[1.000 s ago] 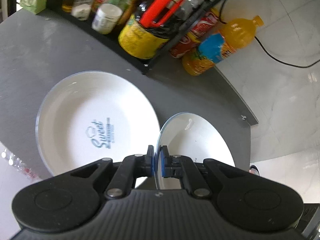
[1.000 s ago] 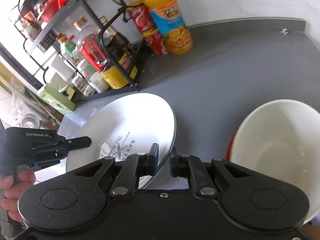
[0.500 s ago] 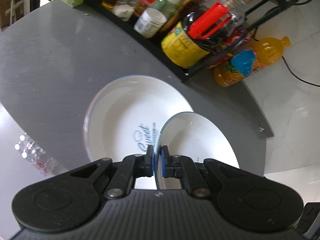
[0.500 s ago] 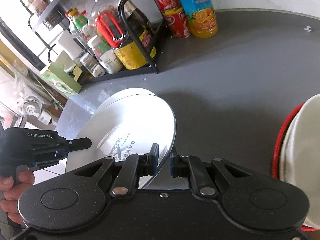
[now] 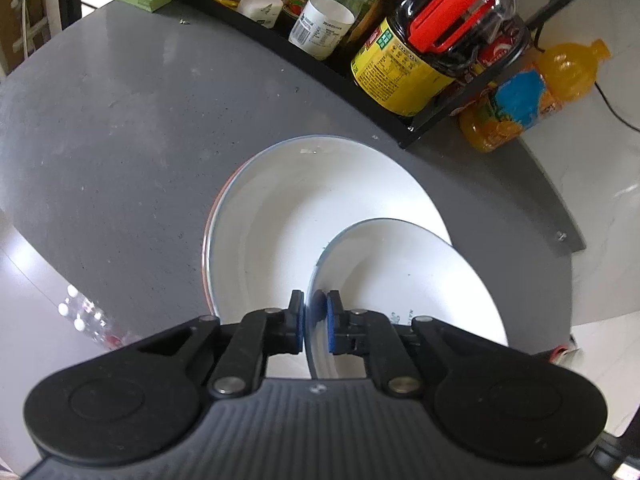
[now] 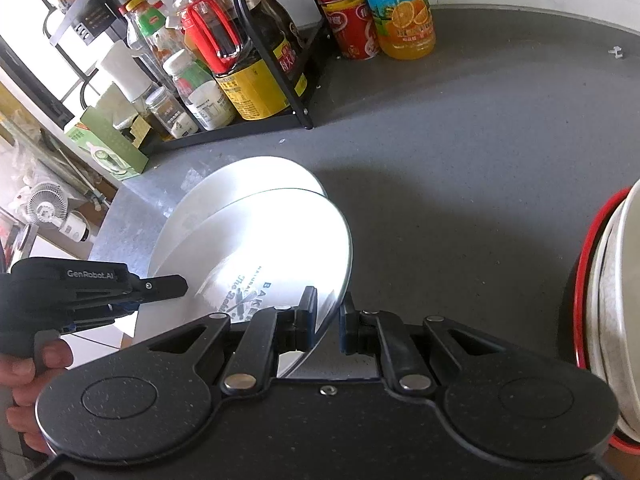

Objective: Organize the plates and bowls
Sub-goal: 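Lift the 'BAKERY' plate with both grippers and carry it over the plate stack, then lower the 'BAKERY' plate onto the 'Sweet' plate with both grippers, then open both grippers to release the 'BAKERY' plate onto the stack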

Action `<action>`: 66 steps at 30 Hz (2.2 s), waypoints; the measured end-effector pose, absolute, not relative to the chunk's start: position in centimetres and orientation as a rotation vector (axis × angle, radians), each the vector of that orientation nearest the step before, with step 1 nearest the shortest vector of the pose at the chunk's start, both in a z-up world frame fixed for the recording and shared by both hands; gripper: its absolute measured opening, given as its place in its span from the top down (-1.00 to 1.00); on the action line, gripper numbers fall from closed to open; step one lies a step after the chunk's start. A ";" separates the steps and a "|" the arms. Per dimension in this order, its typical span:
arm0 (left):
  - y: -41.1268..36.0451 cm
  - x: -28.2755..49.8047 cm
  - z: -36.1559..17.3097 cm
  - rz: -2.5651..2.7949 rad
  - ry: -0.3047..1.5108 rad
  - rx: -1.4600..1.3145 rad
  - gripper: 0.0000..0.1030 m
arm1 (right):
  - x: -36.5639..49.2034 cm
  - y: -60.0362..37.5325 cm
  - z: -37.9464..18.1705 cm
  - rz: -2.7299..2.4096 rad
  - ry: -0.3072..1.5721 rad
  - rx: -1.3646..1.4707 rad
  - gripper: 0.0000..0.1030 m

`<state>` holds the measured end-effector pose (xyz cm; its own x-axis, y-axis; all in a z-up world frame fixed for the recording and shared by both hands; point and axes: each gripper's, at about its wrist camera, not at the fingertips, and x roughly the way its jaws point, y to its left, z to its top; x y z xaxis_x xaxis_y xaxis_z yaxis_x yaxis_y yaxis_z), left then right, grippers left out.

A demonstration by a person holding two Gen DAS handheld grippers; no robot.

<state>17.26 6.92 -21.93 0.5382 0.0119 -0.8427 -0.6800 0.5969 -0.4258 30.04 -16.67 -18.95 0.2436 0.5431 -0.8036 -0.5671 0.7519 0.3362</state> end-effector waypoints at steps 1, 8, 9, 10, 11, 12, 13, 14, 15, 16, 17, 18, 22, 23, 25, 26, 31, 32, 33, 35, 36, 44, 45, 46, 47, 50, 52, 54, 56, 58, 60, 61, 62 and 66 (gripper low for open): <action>6.9 17.3 -22.0 0.476 0.923 -0.835 0.81 | 30.0 -16.5 -18.9 0.756 1.083 -0.030 0.79; 7.4 17.9 -22.8 0.486 0.958 -0.800 0.76 | 29.5 -15.1 -19.2 0.719 1.078 -0.049 0.79; 7.5 18.0 -22.9 0.487 0.964 -0.796 0.75 | 29.5 -14.9 -19.2 0.709 1.083 -0.042 0.79; 7.7 18.1 -23.1 0.488 0.970 -0.794 0.74 | 29.5 -14.6 -19.3 0.698 1.089 -0.038 0.79; 7.8 18.2 -23.3 0.490 0.980 -0.791 0.73 | 29.4 -14.4 -19.4 0.687 1.090 -0.042 0.80; 7.9 18.4 -23.5 0.491 0.992 -0.784 0.72 | 29.3 -14.1 -19.4 0.677 1.085 -0.052 0.80; 8.0 18.6 -23.6 0.493 1.004 -0.772 0.71 | 29.1 -13.9 -19.5 0.669 1.078 -0.064 0.80; 8.0 18.8 -23.7 0.492 1.012 -0.752 0.70 | 29.0 -13.8 -19.6 0.663 1.075 -0.074 0.80; 8.0 19.1 -23.6 0.489 1.015 -0.731 0.70 | 28.9 -13.7 -19.7 0.660 1.074 -0.074 0.80; 8.0 19.3 -23.5 0.485 1.018 -0.707 0.69 | 28.9 -13.7 -19.8 0.656 1.075 -0.069 0.80; 8.0 19.6 -23.4 0.484 1.021 -0.684 0.69 | 28.9 -13.7 -19.9 0.653 1.075 -0.064 0.80; 8.0 19.8 -23.4 0.484 1.026 -0.670 0.68 | 29.0 -13.6 -19.9 0.649 1.075 -0.062 0.80; 7.9 20.4 -23.2 0.472 1.045 -0.608 0.67 | 28.8 -13.4 -20.1 0.637 1.071 -0.069 0.80; 7.8 20.5 -23.1 0.472 1.048 -0.592 0.66 | 28.8 -13.3 -20.2 0.634 1.073 -0.072 0.79; 7.6 20.7 -23.1 0.475 1.054 -0.564 0.65 | 28.7 -13.1 -20.3 0.626 1.072 -0.072 0.79; 7.5 20.9 -23.1 0.478 1.059 -0.551 0.65 | 28.7 -13.1 -20.3 0.623 1.072 -0.068 0.79; 7.6 21.6 -23.0 0.484 1.073 -0.503 0.64 | 28.8 -13.0 -21.1 0.606 1.084 -0.071 0.58; 7.7 21.7 -23.0 0.487 1.077 -0.497 0.64 | 28.8 -12.9 -21.1 0.609 1.085 -0.071 0.58; 7.8 21.8 -23.0 0.493 1.084 -0.487 0.65 | 28.9 -12.7 -21.2 0.610 1.088 -0.073 0.58; 8.2 21.9 -23.1 0.497 1.093 -0.479 0.64 | 28.9 -12.5 -21.4 0.609 1.091 -0.076 0.54; 8.3 21.9 -23.1 0.494 1.093 -0.476 0.64 | 28.9 -12.5 -21.5 0.604 1.093 -0.078 0.47; 8.4 22.7 -23.0 0.491 1.085 -0.420 0.65 | 29.5 -12.4 -22.5 0.590 1.105 -0.086 0.16; 8.5 22.8 -23.0 0.491 1.085 -0.418 0.65 | 29.6 -12.4 -22.6 0.590 1.106 -0.088 0.13; 8.5 22.9 -23.0 0.493 1.084 -0.416 0.65 | 29.6 -12.3 -22.6 0.590 1.105 -0.090 0.10; 8.6 23.1 -23.0 0.494 1.083 -0.413 0.65 | 29.7 -12.3 -22.7 0.588 1.105 -0.096 0.05; 8.9 23.4 -22.9 0.507 1.086 -0.427 0.65 | 29.9 -12.1 -22.9 0.589 1.104 -0.110 -0.07; 8.9 23.5 -22.9 0.513 1.089 -0.428 0.65 | 30.1 -11.9 -23.1 0.588 1.104 -0.117 -0.14; 8.9 23.6 -23.0 0.517 1.089 -0.421 0.64 | 30.1 -11.8 -23.2 0.593 1.102 -0.121 -0.14; 8.8 23.7 -23.0 0.521 1.093 -0.417 0.64 | 30.0 -11.5 -23.1 0.591 1.098 -0.141 -0.14; 8.7 23.7 -23.0 0.525 1.093 -0.420 0.64 | 29.9 -11.5 -22.9 0.585 1.090 -0.156 -0.12; 8.7 23.7 -22.9 0.529 1.095 -0.420 0.64 | 29.8 -11.9 -22.4 0.597 1.078 -0.138 -0.10; 8.7 23.7 -22.9 0.528 1.097 -0.415 0.64 | 29.9 -12.1 -22.2 0.607 1.071 -0.124 -0.09; 8.6 23.8 -22.9 0.528 1.099 -0.412 0.64 | 29.9 -12.4 -21.9 0.615 1.066 -0.112 -0.06; 8.6 23.9 -22.9 0.528 1.100 -0.406 0.63 | 29.9 -13.2 -21.1 0.628 1.046 -0.086 -0.05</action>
